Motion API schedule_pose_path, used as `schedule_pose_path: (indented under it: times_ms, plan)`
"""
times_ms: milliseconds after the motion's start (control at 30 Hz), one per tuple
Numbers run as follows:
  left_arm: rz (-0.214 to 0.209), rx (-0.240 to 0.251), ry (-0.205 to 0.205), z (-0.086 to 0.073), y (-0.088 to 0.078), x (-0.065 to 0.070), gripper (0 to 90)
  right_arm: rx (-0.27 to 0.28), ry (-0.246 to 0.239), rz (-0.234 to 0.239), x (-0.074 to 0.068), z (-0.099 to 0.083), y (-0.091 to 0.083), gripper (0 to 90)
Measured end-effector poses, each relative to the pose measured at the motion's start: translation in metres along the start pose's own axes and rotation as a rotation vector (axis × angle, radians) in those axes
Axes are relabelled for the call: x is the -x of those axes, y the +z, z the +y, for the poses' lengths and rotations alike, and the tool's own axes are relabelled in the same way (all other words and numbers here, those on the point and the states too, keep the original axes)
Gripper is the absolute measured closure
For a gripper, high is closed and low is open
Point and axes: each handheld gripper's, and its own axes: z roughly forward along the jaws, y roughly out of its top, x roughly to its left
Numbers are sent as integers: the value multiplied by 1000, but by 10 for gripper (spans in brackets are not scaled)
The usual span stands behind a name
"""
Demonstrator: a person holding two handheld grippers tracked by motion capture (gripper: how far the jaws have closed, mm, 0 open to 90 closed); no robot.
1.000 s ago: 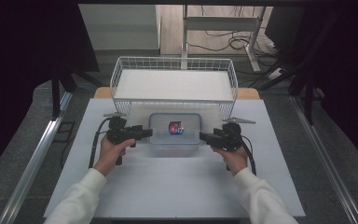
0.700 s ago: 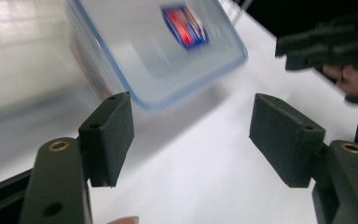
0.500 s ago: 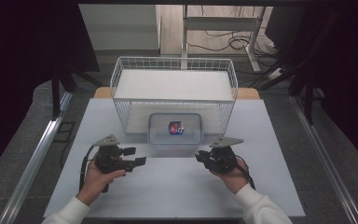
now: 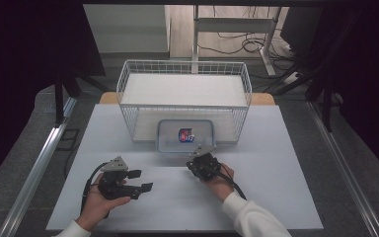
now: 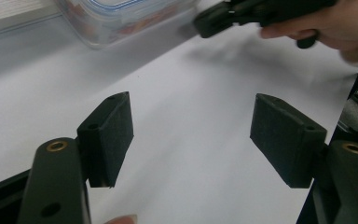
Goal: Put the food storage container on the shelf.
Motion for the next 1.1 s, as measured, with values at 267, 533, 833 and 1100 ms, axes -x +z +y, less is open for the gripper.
schedule_pose_path:
  times_ms: [267, 533, 833, 1100]
  plan:
    - [-8, -8, 7, -1, 0, -2, 298, 23, 74, -21, 13, 7, 19, 890]
    - [-5, -2, 11, -2, -1, -3, 306, 79, 134, -42, 21, 22, 18, 891]
    - [-7, -5, 12, -2, -1, -5, 306, 97, 198, -59, 36, 34, 32, 891]
    - [-9, -7, 13, -3, -1, -6, 305, 91, 253, -100, 52, 45, 42, 890]
